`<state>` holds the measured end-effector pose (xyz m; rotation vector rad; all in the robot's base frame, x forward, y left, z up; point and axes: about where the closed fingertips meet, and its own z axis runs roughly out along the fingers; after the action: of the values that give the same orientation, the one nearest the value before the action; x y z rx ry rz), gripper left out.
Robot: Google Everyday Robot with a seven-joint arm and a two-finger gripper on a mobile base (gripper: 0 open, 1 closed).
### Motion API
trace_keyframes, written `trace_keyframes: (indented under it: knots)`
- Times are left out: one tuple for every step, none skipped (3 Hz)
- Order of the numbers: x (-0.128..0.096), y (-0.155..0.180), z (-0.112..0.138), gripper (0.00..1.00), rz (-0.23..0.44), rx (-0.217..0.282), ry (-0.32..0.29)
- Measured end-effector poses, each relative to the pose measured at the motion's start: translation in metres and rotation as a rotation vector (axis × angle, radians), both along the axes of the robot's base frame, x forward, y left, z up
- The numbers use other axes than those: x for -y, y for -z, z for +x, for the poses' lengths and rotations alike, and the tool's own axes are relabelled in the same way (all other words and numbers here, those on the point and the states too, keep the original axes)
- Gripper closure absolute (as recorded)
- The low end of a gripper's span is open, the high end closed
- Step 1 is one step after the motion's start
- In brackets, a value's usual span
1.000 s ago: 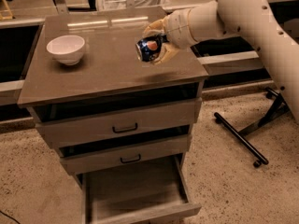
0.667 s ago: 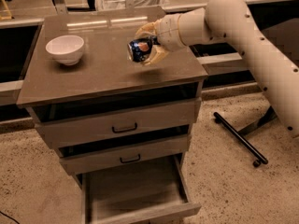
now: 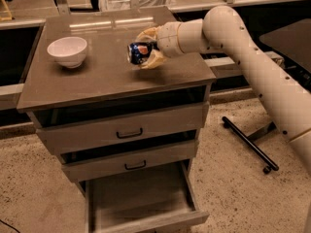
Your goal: Pick pepsi can from bottom drawer and place on counter
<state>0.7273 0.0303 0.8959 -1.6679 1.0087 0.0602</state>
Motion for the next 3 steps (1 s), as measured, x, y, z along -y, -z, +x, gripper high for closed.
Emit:
trace_keyframes:
  knots:
    - [-0.0003, 0.0001, 0.0001, 0.27, 0.001, -0.001, 0.0]
    - [-0.0004, 0.0001, 0.0001, 0.0, 0.001, -0.001, 0.0]
    - [-0.0004, 0.0001, 0.0001, 0.0, 0.001, -0.001, 0.0]
